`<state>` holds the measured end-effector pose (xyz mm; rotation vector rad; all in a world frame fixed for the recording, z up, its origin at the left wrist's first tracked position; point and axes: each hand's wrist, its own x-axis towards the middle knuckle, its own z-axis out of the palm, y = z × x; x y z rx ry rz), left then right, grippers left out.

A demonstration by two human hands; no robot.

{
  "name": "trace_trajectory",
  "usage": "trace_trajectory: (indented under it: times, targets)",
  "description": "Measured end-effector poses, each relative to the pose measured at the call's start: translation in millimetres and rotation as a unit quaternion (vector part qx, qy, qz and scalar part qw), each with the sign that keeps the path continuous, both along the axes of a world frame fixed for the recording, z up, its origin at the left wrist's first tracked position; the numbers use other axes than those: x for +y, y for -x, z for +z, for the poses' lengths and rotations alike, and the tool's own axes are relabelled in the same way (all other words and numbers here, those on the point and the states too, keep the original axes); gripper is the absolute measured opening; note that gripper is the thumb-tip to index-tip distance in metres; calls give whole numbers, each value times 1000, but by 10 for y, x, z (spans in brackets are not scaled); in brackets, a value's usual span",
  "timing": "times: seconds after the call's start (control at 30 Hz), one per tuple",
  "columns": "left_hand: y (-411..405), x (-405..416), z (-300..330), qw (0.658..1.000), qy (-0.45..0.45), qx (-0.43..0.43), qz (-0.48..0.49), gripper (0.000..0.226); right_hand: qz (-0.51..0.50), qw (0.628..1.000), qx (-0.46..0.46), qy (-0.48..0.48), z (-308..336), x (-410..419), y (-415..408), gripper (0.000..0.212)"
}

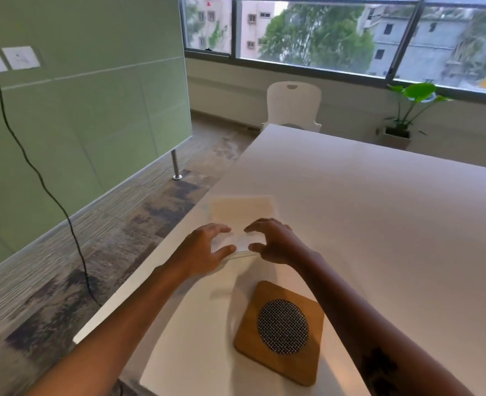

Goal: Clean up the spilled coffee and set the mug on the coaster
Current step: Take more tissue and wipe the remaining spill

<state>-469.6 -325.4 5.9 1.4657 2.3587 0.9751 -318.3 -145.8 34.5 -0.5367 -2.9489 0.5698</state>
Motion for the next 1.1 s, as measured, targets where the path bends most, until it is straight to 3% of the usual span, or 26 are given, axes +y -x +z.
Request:
trace_trajectory:
  times: [0.13, 0.27, 0.53, 0.83, 1.1]
  targets:
    - [-28, 191, -28, 997, 77, 16, -16, 66, 4, 999, -40, -1, -47, 162, -138, 47]
    - [-7, 258, -49, 994, 104, 11, -15, 62, 10, 999, -43, 4, -76, 232, -180, 39]
    - [81, 272, -8, 993, 113, 4, -10, 53, 10, 1000, -29, 1, -163, 281, -156, 19]
    - [109, 281, 2, 992, 125, -16, -10, 37, -13, 998, -32, 46, -229, 342, -107, 17]
    - [74, 275, 31, 993, 113, 14, -16, 28, -15, 999, -14, 31, -257, 339, -106, 14]
